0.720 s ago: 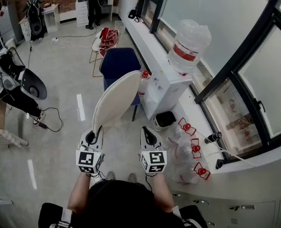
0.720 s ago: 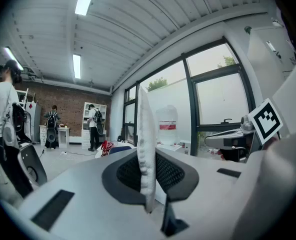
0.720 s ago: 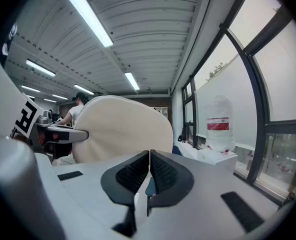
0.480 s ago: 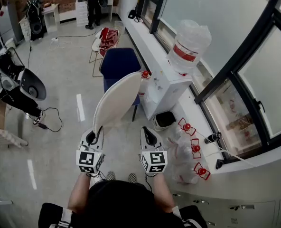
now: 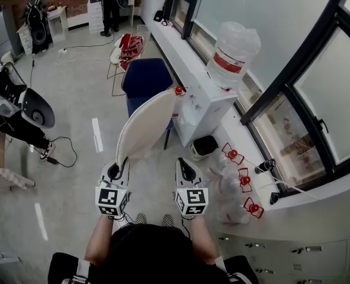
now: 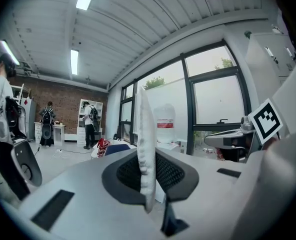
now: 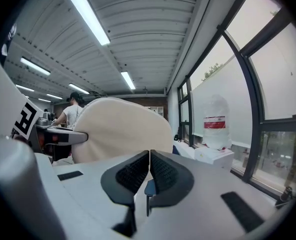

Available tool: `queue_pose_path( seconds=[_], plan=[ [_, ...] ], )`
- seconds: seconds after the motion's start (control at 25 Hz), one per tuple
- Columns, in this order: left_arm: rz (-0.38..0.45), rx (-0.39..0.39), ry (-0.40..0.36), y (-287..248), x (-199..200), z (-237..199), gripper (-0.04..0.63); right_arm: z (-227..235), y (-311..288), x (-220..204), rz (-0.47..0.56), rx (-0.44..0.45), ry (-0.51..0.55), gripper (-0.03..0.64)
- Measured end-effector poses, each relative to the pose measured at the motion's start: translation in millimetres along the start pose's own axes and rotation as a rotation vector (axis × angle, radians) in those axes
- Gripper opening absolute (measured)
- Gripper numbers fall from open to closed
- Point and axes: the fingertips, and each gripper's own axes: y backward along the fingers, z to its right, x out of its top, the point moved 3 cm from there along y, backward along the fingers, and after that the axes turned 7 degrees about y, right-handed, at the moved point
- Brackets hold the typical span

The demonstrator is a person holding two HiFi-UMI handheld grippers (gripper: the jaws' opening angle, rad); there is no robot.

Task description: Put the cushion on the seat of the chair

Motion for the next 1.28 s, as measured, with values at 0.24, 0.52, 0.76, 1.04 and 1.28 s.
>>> queue_pose_path(
  seconds=[0.24, 0.52, 0.76, 1.04, 1.28],
  plan=[
    [-0.005, -0.037, 0.006, 2, -3, -19, 0.046, -20, -6, -2, 0.001, -0.025, -0.015, 0.029],
    [-0.019, -0.047, 0.005, -5, -7, -36, 0.046, -36, -22, -10, -0.023, -0.017, -0.028, 0.029],
    [-0.043, -0.046, 0.006, -35, -11, -45, 0.046, -21, -53, -8, -0.021, -0.013, -0.027, 0.029],
    [-0.061, -0.032, -0.003, -106, -10, -60, 0.046, 22, -117, -19, -0.036, -0.004, -0.036, 0.029],
    [-0.08, -0.01, 0.018, -177, -6, -67, 0.046, 67, -177, -22, -0.055, 0.033, -0.033, 0.029]
  ],
)
